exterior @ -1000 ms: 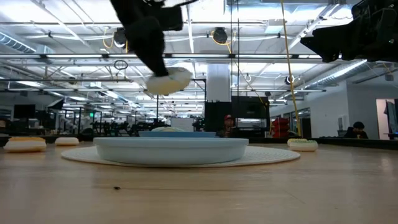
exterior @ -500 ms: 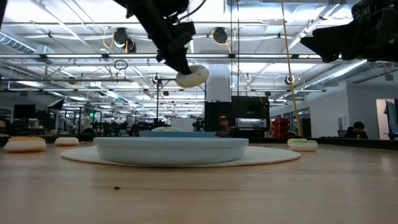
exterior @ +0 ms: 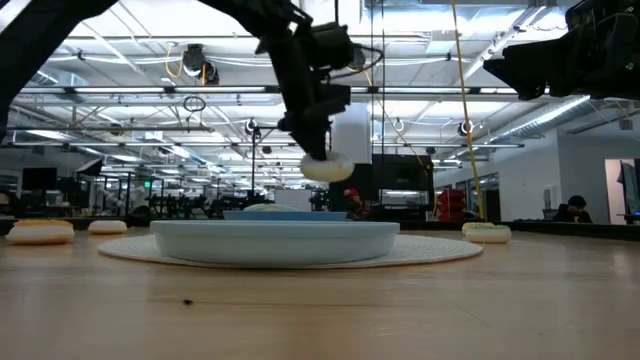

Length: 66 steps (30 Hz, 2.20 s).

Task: Pick & Place donuts
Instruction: Put the large white donut on the blue plate, then put the top small yellow donut on the light blue plate

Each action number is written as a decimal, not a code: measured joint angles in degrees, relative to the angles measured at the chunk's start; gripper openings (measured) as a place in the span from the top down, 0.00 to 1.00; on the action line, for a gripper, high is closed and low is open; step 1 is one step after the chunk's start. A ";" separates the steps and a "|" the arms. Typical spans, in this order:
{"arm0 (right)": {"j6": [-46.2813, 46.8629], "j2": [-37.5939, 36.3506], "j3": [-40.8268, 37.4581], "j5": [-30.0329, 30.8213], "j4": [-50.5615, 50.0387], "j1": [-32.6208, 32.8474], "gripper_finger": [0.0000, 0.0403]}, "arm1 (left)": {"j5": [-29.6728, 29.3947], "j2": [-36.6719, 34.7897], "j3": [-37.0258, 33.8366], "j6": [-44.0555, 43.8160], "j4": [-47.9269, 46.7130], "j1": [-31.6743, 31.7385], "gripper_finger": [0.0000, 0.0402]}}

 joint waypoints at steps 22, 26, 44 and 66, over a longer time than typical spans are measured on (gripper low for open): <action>0.00 0.02 0.00 -0.01 0.05 0.00 0.38 | 1.35 2.67 -0.09 -3.22 -3.39 -0.35 0.90; 0.00 0.02 0.00 -0.02 0.05 -0.01 0.38 | 1.35 2.67 -0.09 -3.22 -3.39 -0.35 0.89; 0.00 0.02 0.00 -0.01 0.04 -0.01 0.38 | 3.69 2.67 -0.09 -3.04 -3.46 -0.89 0.86; 0.00 0.02 0.00 -0.02 0.04 -0.02 0.38 | 0.39 2.67 -0.11 -5.06 -4.81 -1.25 0.47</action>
